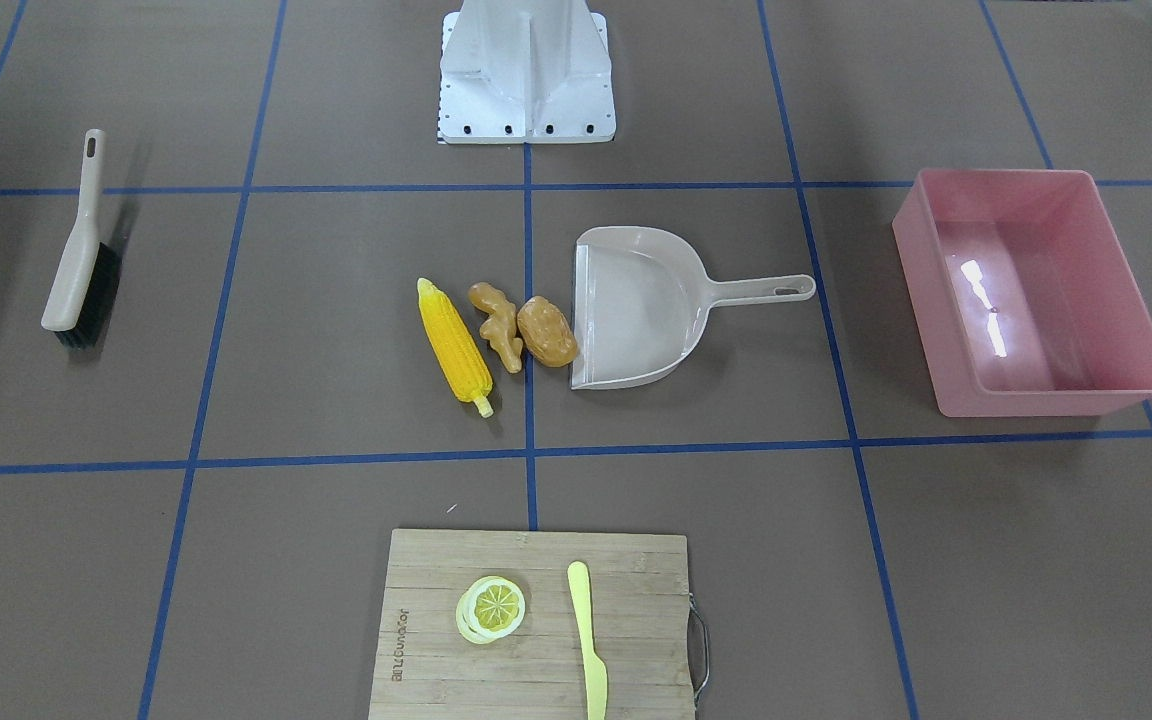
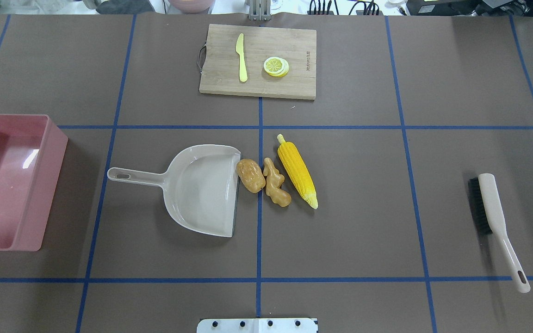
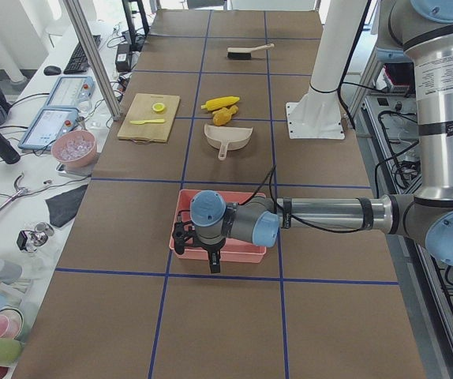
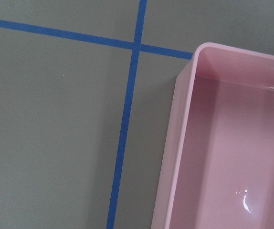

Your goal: Sweep and dump trash into bin

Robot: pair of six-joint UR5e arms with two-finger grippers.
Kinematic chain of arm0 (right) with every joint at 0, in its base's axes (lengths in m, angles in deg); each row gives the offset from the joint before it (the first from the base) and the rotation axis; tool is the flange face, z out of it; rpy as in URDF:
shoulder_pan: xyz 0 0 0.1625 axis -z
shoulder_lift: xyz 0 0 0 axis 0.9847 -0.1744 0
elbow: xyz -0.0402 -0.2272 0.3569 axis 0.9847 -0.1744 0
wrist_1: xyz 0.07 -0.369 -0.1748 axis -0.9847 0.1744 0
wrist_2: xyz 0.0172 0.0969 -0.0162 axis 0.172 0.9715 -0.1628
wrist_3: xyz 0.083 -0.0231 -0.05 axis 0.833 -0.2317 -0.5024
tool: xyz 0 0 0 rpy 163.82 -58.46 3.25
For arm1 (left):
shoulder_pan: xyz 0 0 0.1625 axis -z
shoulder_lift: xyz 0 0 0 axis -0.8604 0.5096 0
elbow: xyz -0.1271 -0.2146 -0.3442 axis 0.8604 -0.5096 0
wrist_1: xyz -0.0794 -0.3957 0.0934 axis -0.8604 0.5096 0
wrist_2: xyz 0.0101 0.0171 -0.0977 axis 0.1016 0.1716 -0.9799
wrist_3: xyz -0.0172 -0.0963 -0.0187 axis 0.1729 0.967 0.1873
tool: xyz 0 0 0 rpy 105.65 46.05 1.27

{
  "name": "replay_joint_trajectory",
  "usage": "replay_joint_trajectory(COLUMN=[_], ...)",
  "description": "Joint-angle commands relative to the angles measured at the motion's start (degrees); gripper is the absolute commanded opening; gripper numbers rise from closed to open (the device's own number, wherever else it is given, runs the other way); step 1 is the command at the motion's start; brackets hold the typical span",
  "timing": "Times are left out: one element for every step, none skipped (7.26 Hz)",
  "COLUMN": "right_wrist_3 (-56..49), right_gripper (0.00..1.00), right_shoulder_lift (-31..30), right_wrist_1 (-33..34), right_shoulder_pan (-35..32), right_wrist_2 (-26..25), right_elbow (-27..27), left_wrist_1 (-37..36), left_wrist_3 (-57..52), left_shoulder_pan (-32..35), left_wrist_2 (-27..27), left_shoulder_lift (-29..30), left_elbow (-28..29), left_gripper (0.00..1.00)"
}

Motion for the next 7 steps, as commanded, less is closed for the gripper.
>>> replay_joint_trajectory(right_wrist_3=[0.0, 0.0, 0.0, 0.0, 0.0, 0.0, 0.0], right_gripper=[1.00, 1.00, 1.00, 1.00, 1.00, 1.00, 1.00], right_shoulder_lift=[0.0, 0.2, 0.2, 0.2, 0.2, 0.2, 0.2], right_wrist_1=[0.0, 0.0, 0.0, 0.0, 0.0, 0.0, 0.0], right_shoulder_pan=[0.0, 0.0, 0.0, 0.0, 0.0, 0.0, 0.0], right_wrist_2=[0.0, 0.0, 0.0, 0.0, 0.1, 0.2, 0.2], right_elbow=[0.1, 0.0, -0.1, 0.0, 0.0, 0.1, 0.1], left_wrist_1=[0.5, 0.6, 0.6, 0.6, 0.6, 0.4, 0.4], left_wrist_3=[-1.7, -2.0, -2.0, -2.1, -3.7, -5.7, -5.8], left_shoulder_pan=[0.1, 0.2, 0.3, 0.6, 2.8, 4.5, 4.9], left_wrist_2=[-0.8, -1.0, -1.0, -1.1, -1.7, -2.0, -1.9], left_shoulder_lift=[0.1, -0.2, -0.2, -0.2, -0.3, -0.3, -0.3], left_elbow=[-0.1, -0.2, -0.3, -0.3, -0.1, -0.4, 0.1], left_gripper=[0.99, 0.99, 0.99, 0.99, 0.99, 0.99, 0.99])
